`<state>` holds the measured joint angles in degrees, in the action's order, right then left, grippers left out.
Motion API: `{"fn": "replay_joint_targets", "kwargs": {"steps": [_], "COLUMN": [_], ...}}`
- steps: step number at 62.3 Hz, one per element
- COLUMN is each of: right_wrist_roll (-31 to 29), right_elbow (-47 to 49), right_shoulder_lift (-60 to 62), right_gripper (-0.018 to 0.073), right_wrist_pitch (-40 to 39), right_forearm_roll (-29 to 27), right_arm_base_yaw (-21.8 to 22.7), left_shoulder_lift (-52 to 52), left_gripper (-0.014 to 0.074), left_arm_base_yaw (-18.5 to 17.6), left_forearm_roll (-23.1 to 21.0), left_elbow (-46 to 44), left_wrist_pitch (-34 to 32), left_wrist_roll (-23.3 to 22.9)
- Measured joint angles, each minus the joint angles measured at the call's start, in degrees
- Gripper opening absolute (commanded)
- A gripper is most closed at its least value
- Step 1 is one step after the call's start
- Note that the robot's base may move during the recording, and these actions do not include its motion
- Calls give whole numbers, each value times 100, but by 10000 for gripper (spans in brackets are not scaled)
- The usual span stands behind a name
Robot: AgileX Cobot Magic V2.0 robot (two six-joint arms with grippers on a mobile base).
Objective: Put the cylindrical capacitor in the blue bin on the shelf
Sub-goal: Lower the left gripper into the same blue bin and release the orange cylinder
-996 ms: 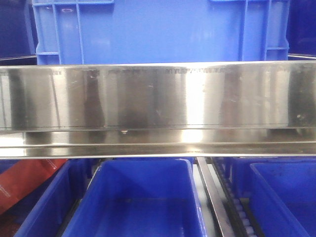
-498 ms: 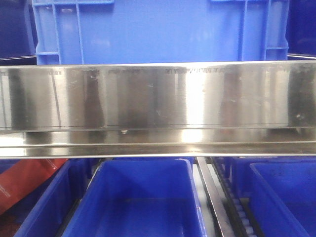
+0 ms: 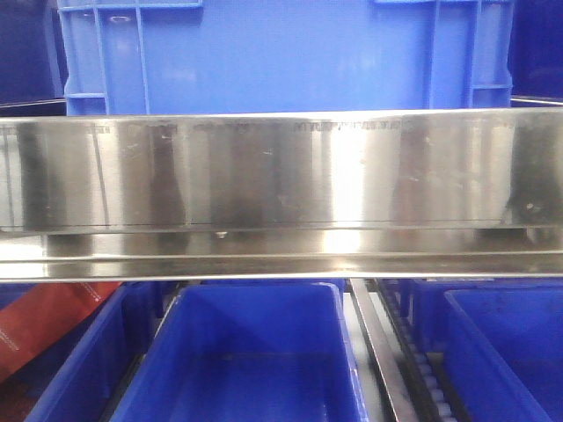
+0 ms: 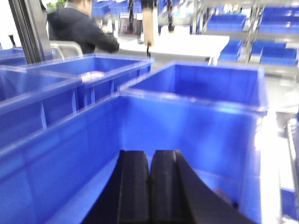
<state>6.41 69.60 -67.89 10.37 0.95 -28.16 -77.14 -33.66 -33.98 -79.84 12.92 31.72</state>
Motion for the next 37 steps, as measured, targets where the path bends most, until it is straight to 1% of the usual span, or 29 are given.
{"fn": "replay_joint_targets", "kwargs": {"steps": [7,13,20,26,37], "right_wrist_roll": [0,0,0,0,0], "right_elbow": [-187,-556,-1192,-1940,-3312], "right_shoulder_lift": [343,712,1211,1782,2920], "right_gripper": [-165,-165,-165,-165,-165], "right_wrist_pitch": [-3,-3,-3,-93,-389], "right_forearm_roll": [0,-10,-10,-21,-21], "right_arm_base_yaw": [0,0,0,0,0], "left_shoulder_lift": [250,596,1043,1618,2750], "left_gripper": [-111,-111,-111,-111,-111], "left_arm_base_yaw": [0,0,0,0,0], "left_forearm_roll": [0,0,-10,-164,-328], "left_elbow": [161,565,1299,2162,3522], "left_wrist_pitch": [-101,-298,-585,-859,-1058], "left_wrist_roll": [0,0,11,11,11]}}
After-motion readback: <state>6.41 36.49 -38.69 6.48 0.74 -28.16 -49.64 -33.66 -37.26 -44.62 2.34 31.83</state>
